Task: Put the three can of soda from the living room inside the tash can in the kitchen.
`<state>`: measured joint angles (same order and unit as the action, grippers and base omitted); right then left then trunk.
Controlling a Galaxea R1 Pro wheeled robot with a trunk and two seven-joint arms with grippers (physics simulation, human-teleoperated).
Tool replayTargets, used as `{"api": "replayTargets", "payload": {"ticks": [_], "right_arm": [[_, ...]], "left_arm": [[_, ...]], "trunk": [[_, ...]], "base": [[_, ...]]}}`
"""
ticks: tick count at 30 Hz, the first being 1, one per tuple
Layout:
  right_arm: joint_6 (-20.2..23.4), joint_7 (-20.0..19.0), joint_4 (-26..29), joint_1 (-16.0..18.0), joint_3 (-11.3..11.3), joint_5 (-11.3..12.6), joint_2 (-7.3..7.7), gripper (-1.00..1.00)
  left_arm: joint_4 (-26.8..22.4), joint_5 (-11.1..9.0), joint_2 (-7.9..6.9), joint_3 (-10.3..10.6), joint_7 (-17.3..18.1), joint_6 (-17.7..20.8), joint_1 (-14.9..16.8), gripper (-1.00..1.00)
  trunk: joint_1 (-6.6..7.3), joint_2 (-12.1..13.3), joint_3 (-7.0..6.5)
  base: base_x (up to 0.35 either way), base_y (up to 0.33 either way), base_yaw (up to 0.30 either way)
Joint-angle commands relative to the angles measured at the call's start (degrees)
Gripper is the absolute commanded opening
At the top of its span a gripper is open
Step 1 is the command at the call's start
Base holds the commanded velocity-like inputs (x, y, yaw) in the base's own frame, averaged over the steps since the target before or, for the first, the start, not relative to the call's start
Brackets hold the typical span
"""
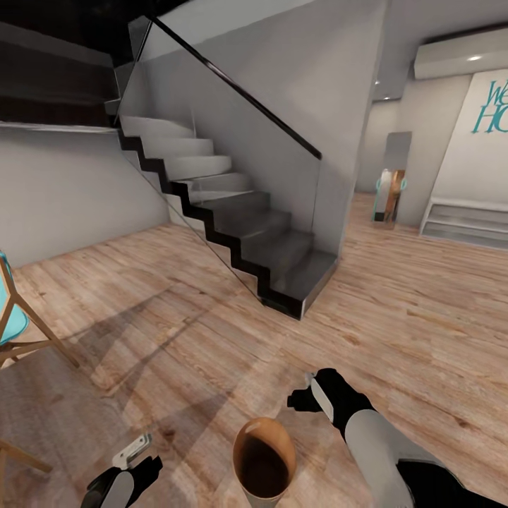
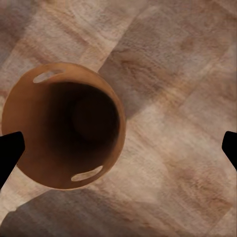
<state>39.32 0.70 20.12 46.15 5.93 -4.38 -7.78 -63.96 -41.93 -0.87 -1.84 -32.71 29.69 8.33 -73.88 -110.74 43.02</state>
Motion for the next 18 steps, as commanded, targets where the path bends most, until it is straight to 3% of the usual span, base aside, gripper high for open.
{"api": "replayTargets", "payload": {"ticks": [1, 11, 18], "right_arm": [[-0.01, 0.03, 0.00, 0.04, -0.01, 0.00, -0.01, 1.00], [0.37, 0.39, -0.05, 0.18, -0.13, -0.13, 0.13, 1.00], [0.41, 0.64, -2.93, 0.35, -0.13, -0.15, 0.30, 1.00]], "left_arm": [[0.05, 0.00, 0.00, 0.00, 0.00, -0.02, 0.00, 1.00], [0.23, 0.01, -0.01, 0.01, 0.02, -0.06, 0.02, 1.00], [0.24, 0.07, -0.01, 0.05, 0.02, -0.12, 0.02, 1.00]], "trunk": [[-0.23, -0.42, 0.18], [-2.42, -4.43, 1.75], [-3.96, -7.23, 2.96]], "base": [[0.000, 0.000, 0.043], [0.000, 0.000, 0.204], [0.000, 0.000, 0.067]]}}
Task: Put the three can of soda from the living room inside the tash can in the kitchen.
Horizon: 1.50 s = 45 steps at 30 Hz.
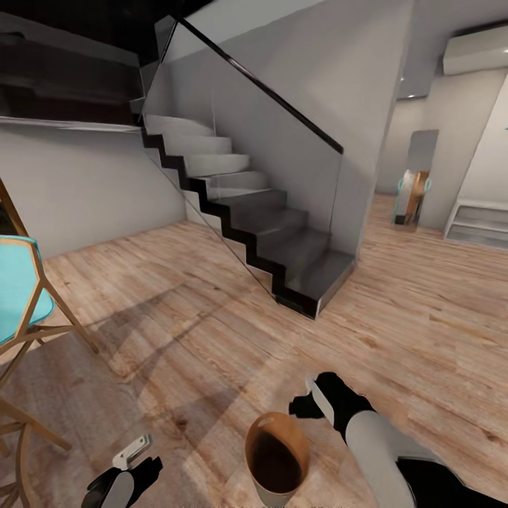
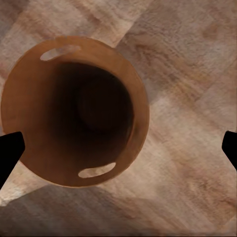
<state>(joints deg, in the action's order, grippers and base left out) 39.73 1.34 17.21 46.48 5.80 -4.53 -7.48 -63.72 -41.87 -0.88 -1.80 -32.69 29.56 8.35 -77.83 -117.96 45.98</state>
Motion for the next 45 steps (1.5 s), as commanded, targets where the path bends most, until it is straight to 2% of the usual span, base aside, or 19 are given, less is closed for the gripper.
{"api": "replayTargets", "payload": {"ticks": [1, 6, 19, 23, 27, 30, 45], "right_arm": [[0.00, 0.01, -0.83, 0.06, 0.00, -0.01, -0.02, 1.00], [-0.01, 0.13, -3.92, 0.27, 0.12, -0.03, -0.07, 1.00], [-0.04, 0.14, -4.45, 0.48, 0.35, -0.04, -0.02, 1.00], [-0.18, 0.15, -4.18, 1.52, 0.42, 0.19, 0.49, 1.00], [-0.25, 0.14, -4.32, 3.32, 0.48, 0.25, 1.95, 1.00], [-0.26, 0.15, -4.45, 3.86, 0.42, 0.19, 2.46, 1.00], [-0.27, 0.07, -4.55, 4.22, 0.26, 0.14, 2.73, 1.00]], "left_arm": [[0.00, -0.01, 0.00, -0.01, 0.05, 0.05, 0.02, 1.00], [0.14, -0.05, 0.08, -0.04, 0.49, 0.23, 0.15, 1.00], [0.18, 0.03, 0.09, -0.05, 0.52, 0.23, 0.18, 1.00], [0.18, 0.03, 0.09, 0.02, 0.52, 0.23, 0.18, 1.00], [0.18, 0.03, 0.09, 0.03, 0.52, 0.23, 0.18, 1.00], [0.18, 0.03, 0.09, 0.04, 0.52, 0.23, 0.18, 1.00], [0.18, 0.03, 0.09, 0.04, 0.52, 0.23, 0.19, 1.00]], "trunk": [[-0.23, -0.42, 0.18], [-1.32, -2.42, 1.08], [-4.18, -7.64, 3.41], [-5.06, -9.24, 4.13], [-5.94, -10.84, 4.84], [-6.59, -12.05, 5.38], [-9.89, -18.06, 8.08]], "base": [[0.000, 0.000, 0.016], [0.000, 0.000, 0.008], [0.000, 0.000, 0.000], [0.000, 0.000, 0.000], [0.000, 0.000, 0.000], [0.000, 0.000, 0.000], [0.000, 0.000, 0.000]]}}
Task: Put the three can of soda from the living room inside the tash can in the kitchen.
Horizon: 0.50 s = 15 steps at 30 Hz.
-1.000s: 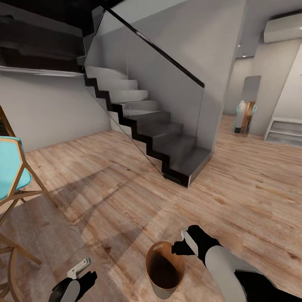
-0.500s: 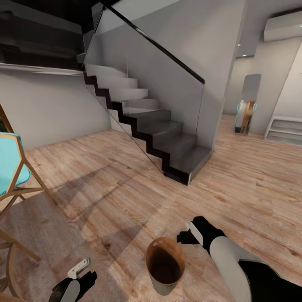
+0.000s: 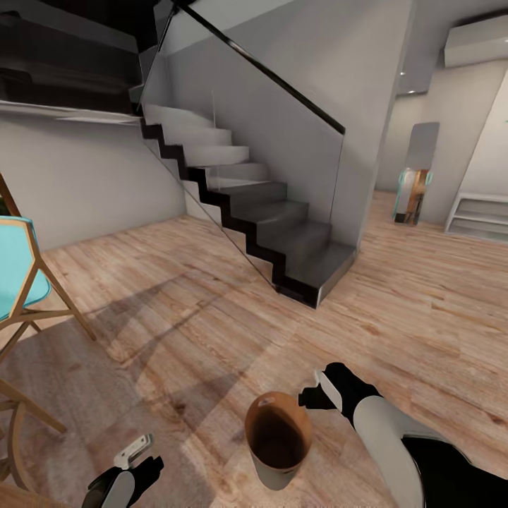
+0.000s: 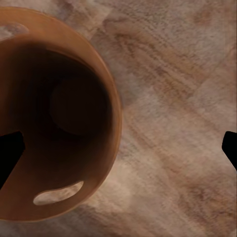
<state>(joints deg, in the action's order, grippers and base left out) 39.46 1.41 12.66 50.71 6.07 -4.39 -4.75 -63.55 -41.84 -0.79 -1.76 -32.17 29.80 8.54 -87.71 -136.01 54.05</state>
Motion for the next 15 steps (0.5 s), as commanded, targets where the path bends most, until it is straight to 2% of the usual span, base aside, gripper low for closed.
{"api": "replayTargets", "payload": {"ticks": [1, 15], "right_arm": [[0.00, 0.00, 0.00, 0.00, 0.00, 0.00, 0.00, 1.00], [-0.15, 1.02, 0.00, 2.16, 0.24, 0.02, -0.19, 1.00]], "left_arm": [[0.00, 0.00, 0.00, 0.00, 0.00, 0.00, 0.01, 1.00], [0.49, -0.08, -0.10, -0.24, 0.42, 0.00, 0.01, 1.00]], "trunk": [[-0.23, -0.42, 0.18], [-3.30, -6.03, 2.70]], "base": [[0.000, 0.000, 0.000], [0.000, 0.000, 0.000]]}}
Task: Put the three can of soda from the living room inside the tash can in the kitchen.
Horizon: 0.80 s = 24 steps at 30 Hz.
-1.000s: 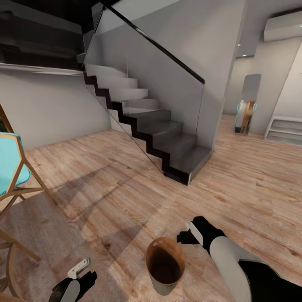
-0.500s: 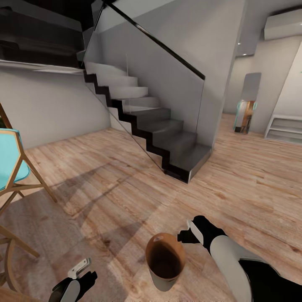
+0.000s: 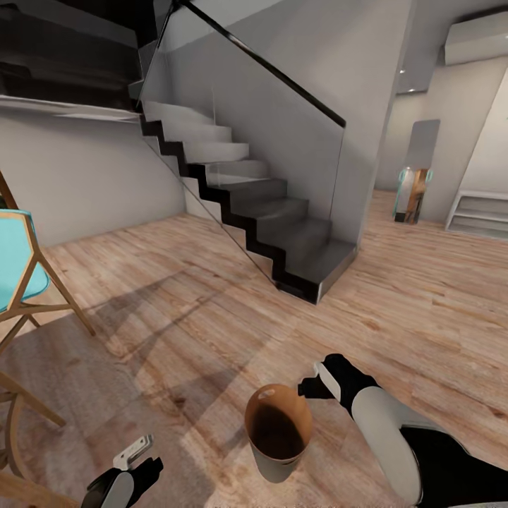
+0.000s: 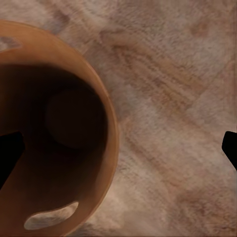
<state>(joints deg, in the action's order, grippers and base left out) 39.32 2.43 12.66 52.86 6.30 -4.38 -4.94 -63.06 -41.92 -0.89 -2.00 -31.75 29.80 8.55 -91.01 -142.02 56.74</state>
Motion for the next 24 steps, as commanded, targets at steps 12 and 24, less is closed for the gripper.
{"api": "replayTargets", "payload": {"ticks": [12, 24], "right_arm": [[-0.37, 0.04, 0.00, 0.09, -0.20, -0.02, 0.03, 1.00], [-0.46, 0.04, 0.00, 0.05, -0.29, 0.03, 0.02, 1.00]], "left_arm": [[0.04, 0.03, 0.00, -0.02, 0.06, 0.00, -0.02, 1.00], [0.04, 0.08, 0.01, -0.02, 0.03, 0.00, -0.02, 1.00]], "trunk": [[-0.90, -1.34, 2.54], [-1.21, -1.50, 5.20]], "base": [[0.000, 0.000, 0.000], [0.000, 0.000, 0.000]]}}
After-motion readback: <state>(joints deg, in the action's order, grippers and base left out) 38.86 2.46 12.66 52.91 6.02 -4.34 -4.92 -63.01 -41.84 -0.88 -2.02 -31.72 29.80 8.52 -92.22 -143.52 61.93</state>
